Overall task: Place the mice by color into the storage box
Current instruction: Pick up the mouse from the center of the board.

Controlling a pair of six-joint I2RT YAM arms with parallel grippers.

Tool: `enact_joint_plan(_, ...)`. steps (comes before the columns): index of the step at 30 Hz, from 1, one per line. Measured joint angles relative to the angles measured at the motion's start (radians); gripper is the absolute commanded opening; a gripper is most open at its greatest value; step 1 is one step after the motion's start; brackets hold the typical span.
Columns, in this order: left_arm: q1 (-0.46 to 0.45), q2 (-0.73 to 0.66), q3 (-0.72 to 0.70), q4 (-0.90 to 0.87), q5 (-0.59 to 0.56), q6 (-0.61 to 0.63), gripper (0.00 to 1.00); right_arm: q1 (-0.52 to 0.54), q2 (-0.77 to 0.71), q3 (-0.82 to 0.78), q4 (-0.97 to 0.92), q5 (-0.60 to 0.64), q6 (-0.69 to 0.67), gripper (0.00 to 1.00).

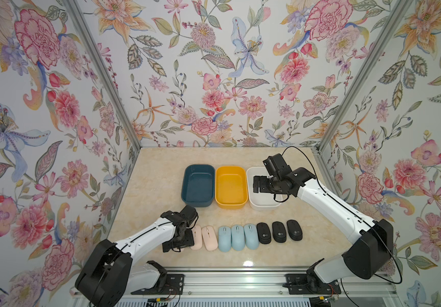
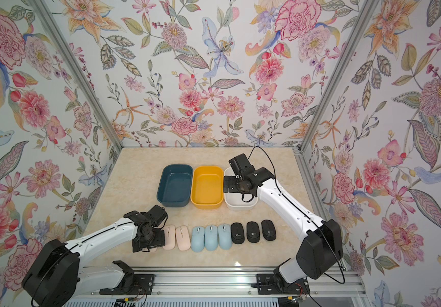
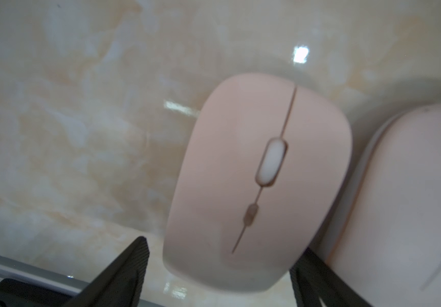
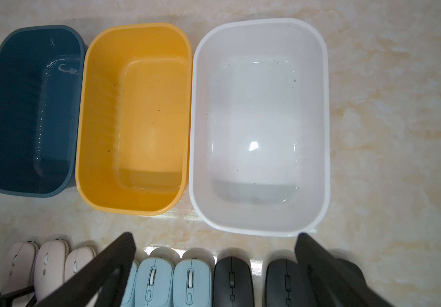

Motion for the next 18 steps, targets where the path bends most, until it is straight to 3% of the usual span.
enact_joint_plan(8,0.077,0.045,0.031,0.032,-0.011,0.067,0.84,0.0,0.009,0.01,-0.007,0.007,-0.015,0.97)
enact_joint_plan(18,0.119,0.037,0.019,0.063,-0.003,0.105,0.73,0.0,0.029,0.034,-0.011,0.018,-0.029,0.98)
